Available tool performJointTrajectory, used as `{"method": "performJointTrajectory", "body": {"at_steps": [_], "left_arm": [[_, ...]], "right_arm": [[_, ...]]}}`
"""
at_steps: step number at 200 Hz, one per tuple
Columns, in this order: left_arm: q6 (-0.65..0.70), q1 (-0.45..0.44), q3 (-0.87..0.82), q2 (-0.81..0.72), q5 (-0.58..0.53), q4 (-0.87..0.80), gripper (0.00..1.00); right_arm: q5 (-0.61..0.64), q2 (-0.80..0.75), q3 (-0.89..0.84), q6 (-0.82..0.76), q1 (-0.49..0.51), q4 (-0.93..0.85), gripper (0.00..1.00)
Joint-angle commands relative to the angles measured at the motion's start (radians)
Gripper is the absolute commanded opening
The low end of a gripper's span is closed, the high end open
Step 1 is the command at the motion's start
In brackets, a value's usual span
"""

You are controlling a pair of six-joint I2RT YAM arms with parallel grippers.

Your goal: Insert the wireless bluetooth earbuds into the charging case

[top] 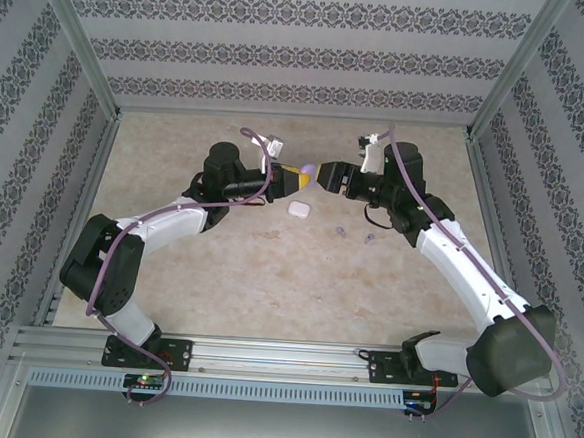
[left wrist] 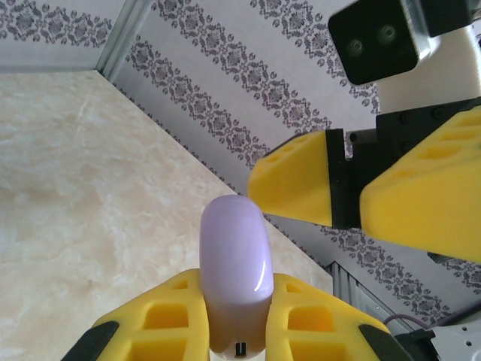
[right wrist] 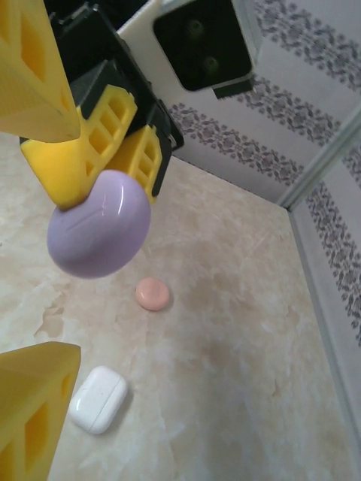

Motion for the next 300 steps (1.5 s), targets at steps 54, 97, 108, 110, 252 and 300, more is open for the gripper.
{"method": "performJointTrajectory", "body": {"at_steps": [54, 97, 108, 110, 252, 300], "left_arm": [[0.033, 0.007, 0.054, -0.024, 0.051, -0.053, 0.00], [0.028, 0.007, 0.063, -0.029, 0.066, -0.049, 0.00], [0.028, 0.008, 0.064, -0.034, 0.072, -0.050, 0.00], [0.028, 0.008, 0.064, -0.035, 0.074, -0.050, 0.00], [0.020, 0.008, 0.060, -0.057, 0.086, -0.041, 0.00], [0.022, 0.008, 0.068, -0.059, 0.086, -0.047, 0.00]], "right_arm": [[-0.078, 0.054, -0.014, -0.101, -0.007, 0.037, 0.62], [-0.076, 0.085, -0.048, -0.089, -0.033, 0.060, 0.56], [-0.069, 0.091, -0.057, -0.081, -0.049, 0.066, 0.54], [-0.067, 0.092, -0.059, -0.079, -0.053, 0.068, 0.53], [-0.170, -0.059, -0.095, 0.017, -0.064, 0.152, 0.54], [-0.155, 0.009, -0.017, 0.010, -0.013, 0.145, 0.54]]}}
